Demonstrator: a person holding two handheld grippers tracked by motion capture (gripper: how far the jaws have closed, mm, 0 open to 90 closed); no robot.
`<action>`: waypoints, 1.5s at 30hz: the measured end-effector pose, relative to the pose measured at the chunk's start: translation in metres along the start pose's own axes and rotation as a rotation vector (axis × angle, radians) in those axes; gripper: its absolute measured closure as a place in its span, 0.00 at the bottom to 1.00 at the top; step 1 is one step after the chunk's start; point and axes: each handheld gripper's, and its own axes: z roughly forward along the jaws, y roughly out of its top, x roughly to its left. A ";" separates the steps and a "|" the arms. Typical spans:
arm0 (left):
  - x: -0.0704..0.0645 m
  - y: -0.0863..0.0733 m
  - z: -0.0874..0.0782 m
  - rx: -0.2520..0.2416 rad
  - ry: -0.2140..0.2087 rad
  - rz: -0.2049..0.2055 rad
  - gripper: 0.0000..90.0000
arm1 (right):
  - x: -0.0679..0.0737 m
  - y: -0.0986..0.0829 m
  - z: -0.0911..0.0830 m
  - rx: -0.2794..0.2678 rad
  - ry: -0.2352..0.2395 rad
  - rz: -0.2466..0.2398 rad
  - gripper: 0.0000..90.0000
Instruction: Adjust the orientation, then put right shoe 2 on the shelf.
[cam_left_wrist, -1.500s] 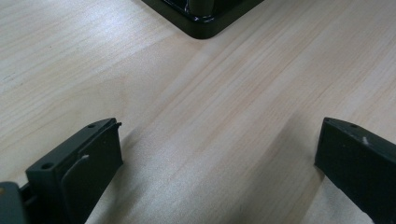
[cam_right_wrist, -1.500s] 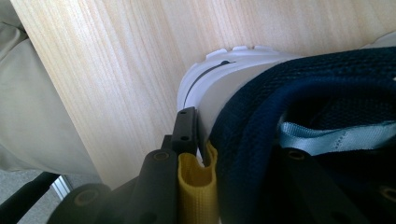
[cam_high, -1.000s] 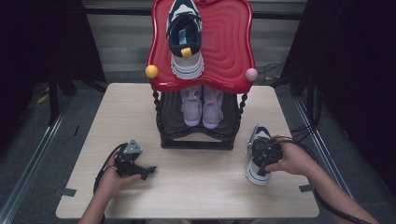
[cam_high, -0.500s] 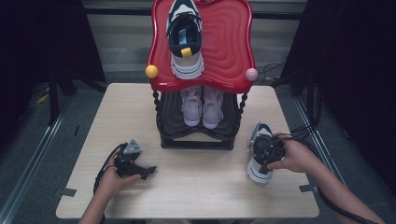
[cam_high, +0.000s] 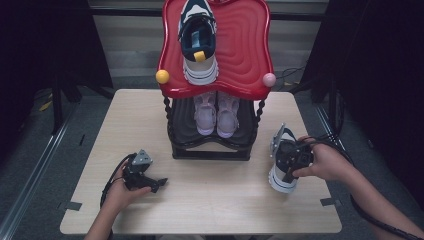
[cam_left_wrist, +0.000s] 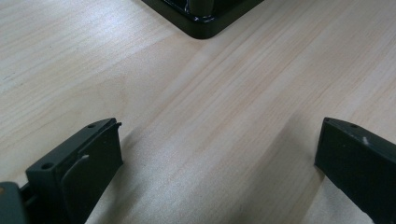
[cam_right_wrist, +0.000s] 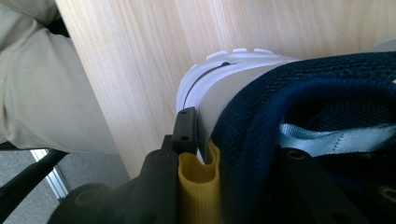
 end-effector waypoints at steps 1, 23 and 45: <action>0.000 0.000 0.000 0.000 0.000 0.000 0.00 | 0.000 0.000 -0.002 0.001 -0.002 -0.002 0.78; 0.000 0.000 0.000 0.002 -0.005 -0.002 0.00 | 0.003 -0.003 -0.100 -0.023 -0.029 -0.012 0.78; 0.000 0.000 0.000 0.004 0.000 0.006 0.00 | 0.017 0.009 -0.207 -0.067 -0.121 -0.026 0.78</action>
